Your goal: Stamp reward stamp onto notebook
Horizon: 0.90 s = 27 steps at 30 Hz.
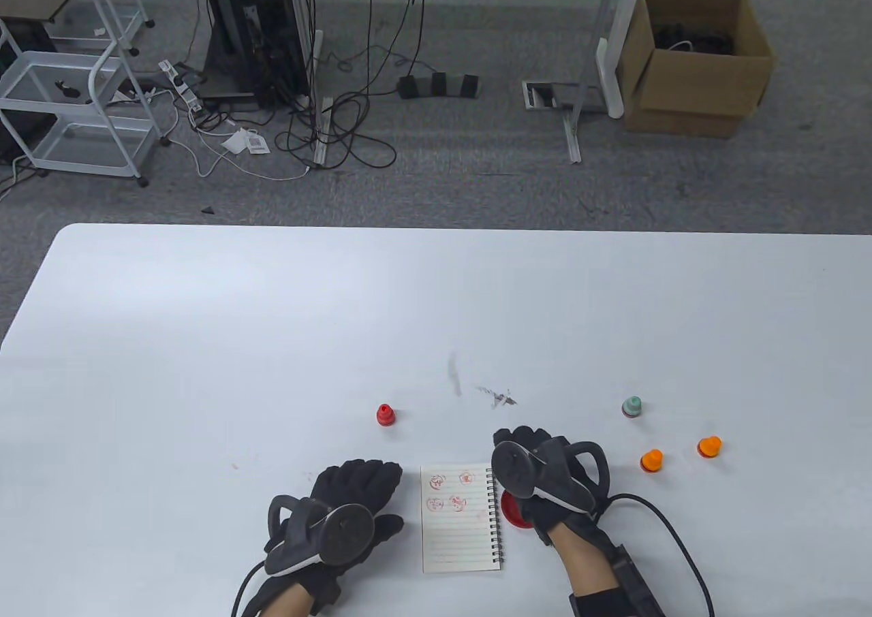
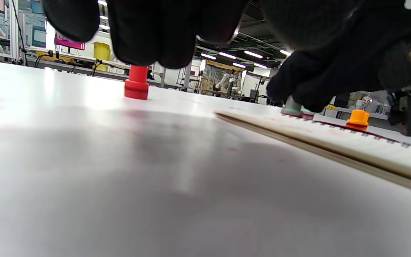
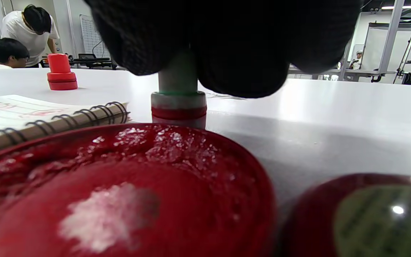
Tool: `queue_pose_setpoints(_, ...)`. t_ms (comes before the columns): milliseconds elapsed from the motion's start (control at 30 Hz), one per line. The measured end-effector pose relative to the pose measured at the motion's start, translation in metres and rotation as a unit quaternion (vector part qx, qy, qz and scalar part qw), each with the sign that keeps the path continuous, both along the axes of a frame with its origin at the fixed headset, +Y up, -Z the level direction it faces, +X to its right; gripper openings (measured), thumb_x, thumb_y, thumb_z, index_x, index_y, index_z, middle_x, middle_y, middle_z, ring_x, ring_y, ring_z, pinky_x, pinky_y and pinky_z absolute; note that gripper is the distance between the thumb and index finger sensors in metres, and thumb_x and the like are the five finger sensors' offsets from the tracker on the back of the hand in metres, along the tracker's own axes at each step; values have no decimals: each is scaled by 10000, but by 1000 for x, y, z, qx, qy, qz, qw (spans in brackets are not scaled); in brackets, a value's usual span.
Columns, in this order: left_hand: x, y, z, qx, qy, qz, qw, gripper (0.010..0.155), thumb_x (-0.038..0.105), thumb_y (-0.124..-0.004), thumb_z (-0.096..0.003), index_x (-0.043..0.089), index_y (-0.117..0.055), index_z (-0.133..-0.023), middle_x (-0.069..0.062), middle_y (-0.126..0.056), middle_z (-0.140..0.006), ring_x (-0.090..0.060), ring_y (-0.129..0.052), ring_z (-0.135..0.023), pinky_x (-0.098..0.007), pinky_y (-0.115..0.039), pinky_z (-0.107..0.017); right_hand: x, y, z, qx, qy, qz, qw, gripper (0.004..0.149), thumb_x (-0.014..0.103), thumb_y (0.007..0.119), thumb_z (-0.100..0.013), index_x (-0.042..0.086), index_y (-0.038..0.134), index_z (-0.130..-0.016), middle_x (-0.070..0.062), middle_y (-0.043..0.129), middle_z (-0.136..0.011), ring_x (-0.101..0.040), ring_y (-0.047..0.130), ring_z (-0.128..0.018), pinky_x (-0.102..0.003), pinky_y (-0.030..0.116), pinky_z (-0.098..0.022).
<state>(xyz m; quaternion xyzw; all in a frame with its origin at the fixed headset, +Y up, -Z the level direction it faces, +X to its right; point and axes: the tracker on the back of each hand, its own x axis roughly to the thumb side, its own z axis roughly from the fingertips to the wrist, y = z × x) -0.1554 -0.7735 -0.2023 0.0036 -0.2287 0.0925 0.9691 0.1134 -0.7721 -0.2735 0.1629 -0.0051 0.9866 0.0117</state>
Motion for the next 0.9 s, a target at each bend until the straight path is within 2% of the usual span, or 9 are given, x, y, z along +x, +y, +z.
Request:
queue_pose_setpoints(333,3,-3,0,-8,-5,-8,1000,736,575,-737,-441,262,-603,-1094,-76,-741,-1095,-360,-779,-1007,-600,-672,-758,0,-1,2,3,0,2,1000,494,285,851,-403,159,819,-880,-143,924,-761,-274,971,-481,-424,821,-425)
queue_pose_setpoints(533,2,-3,-1,-7,-3,-7,1000,738,575,-738,-441,261,-602,-1095,-78,-739,-1097,-361,-775,-1010,-601,-670,-759,14,6,5,-16,-18,-54,998,547,345,811,-433,154,759,-943,-178,866,-868,-342,944,-600,-453,797,-468)
queue_pose_setpoints(700,-1,-2,-1,-4,2,-5,1000,734,573,-737,-442,263,-604,-1094,-78,-737,-1098,-361,-772,-1012,-601,-669,-760,25,15,15,-20,-29,-93,995,569,380,774,-456,156,735,-977,-203,810,-945,-441,874,-735,-542,740,-551)
queue_pose_setpoints(833,-6,0,-2,0,11,-1,1000,734,573,-737,-443,263,-603,-1094,-80,-736,-1098,-365,-772,-1010,-602,-669,-758,30,26,19,-33,-26,-94,995,626,421,767,-457,183,671,-1027,-196,705,-1043,-527,738,-870,-656,617,-634)
queue_pose_setpoints(900,-8,0,-2,0,15,-1,1000,733,573,-737,-443,263,-605,-1094,-81,-735,-1099,-366,-771,-1010,-603,-668,-758,36,32,22,-6,-28,-107,994,634,437,767,-451,195,668,-1028,-178,673,-1068,-543,672,-921,-698,586,-643)
